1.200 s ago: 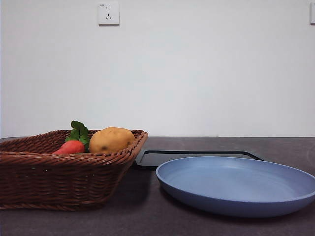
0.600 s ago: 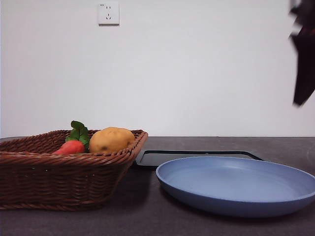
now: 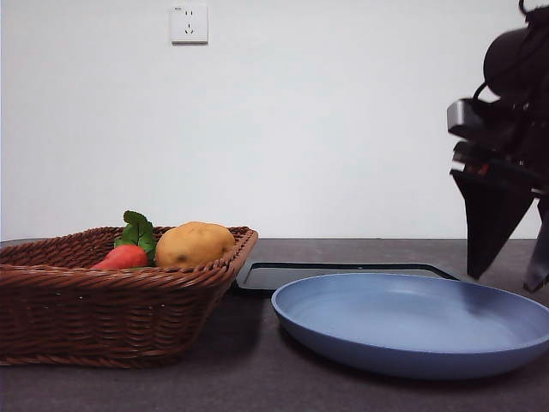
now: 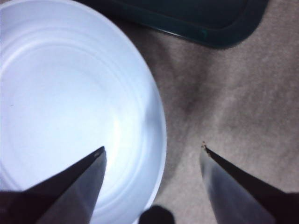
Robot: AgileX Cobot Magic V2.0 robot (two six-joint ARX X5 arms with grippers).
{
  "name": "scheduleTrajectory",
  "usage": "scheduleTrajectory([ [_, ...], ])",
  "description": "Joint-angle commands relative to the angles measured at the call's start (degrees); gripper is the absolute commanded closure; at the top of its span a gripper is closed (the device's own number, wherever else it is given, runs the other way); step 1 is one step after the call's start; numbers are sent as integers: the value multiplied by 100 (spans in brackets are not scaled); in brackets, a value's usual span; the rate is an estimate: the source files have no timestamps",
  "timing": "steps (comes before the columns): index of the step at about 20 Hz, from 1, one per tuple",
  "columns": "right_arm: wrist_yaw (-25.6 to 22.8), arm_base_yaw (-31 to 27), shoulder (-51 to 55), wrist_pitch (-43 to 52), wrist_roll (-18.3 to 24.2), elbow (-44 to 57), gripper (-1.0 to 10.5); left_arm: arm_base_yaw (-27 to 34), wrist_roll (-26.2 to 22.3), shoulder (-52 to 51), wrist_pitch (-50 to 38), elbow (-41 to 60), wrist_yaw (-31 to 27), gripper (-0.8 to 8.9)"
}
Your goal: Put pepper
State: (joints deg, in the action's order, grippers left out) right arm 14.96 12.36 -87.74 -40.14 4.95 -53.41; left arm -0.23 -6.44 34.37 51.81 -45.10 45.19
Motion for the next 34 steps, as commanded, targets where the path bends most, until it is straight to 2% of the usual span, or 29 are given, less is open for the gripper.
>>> scheduleTrajectory([
  [1,-2,22,-256,72,-13,-90,636,-20,-22,15,-76,-116,24,436],
  [6,2,22,-463,96,-13,-90,644,-20,-22,15,-76,-116,24,436],
  [10,13,22,-562,92,-15,-87,720,-20,-22,15,-74,-116,15,436],
  [14,13,20,-562,87,-37,-87,871,-20,-22,15,-74,-116,9,436],
  [17,9,9,-564,22,-107,-87,891,-20,-22,15,-74,-116,7,436],
  [19,9,9,-566,31,-107,-87,947,-20,-22,15,-74,-116,-17,436],
  [22,11,9,-557,83,-214,-87,943,-22,-22,15,-76,-116,-74,437],
  [27,13,9,210,-109,-284,-94,943,-310,35,210,-87,-205,-647,438],
  [34,-17,2,2162,-595,-636,-125,943,-1331,39,1873,-247,-968,-1945,438],
])
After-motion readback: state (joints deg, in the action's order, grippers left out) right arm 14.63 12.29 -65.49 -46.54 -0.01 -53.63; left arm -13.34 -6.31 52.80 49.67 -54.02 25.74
